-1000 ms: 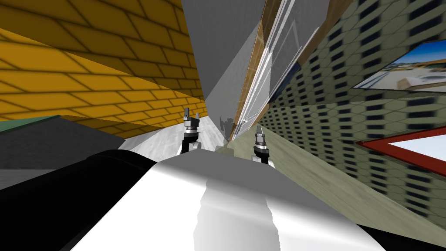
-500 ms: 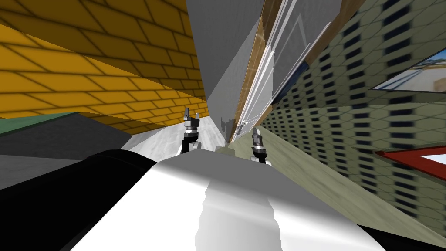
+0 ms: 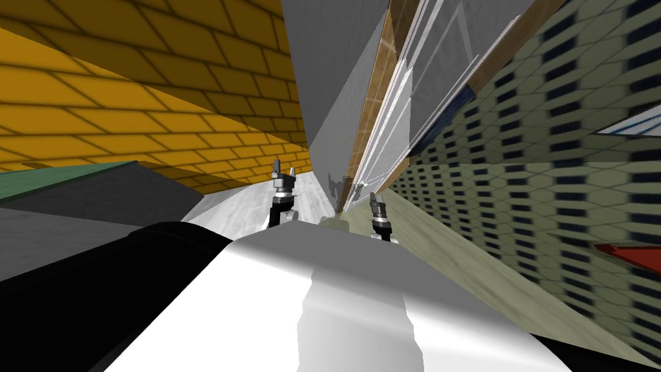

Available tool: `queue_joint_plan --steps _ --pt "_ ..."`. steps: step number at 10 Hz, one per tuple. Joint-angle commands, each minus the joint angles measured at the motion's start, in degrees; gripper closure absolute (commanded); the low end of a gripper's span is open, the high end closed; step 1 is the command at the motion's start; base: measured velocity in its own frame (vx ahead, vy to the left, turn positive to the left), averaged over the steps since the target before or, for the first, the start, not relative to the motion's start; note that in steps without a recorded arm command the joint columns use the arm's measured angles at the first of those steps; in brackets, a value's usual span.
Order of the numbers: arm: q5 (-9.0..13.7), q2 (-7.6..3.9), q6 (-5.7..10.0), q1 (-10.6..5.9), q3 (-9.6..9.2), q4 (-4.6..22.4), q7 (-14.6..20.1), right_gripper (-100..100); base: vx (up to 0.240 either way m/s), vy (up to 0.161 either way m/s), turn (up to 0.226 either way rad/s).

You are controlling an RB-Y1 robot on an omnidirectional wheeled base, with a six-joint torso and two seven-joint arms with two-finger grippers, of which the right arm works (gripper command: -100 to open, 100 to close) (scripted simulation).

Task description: Push the door open

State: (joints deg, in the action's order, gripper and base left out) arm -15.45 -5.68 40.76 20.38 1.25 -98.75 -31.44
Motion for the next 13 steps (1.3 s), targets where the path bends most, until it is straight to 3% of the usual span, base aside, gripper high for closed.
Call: queue_joint_plan --steps 1,13 --pt "-0.81 -0.02 0.23 -0.17 0.04 1.56 -1.69 -100 0.07 -0.111 0.137" --pt "-6.41 0.52 2.8 -2.39 0.69 14.8 -13.33 -100 0.055 -0.113 0.11"
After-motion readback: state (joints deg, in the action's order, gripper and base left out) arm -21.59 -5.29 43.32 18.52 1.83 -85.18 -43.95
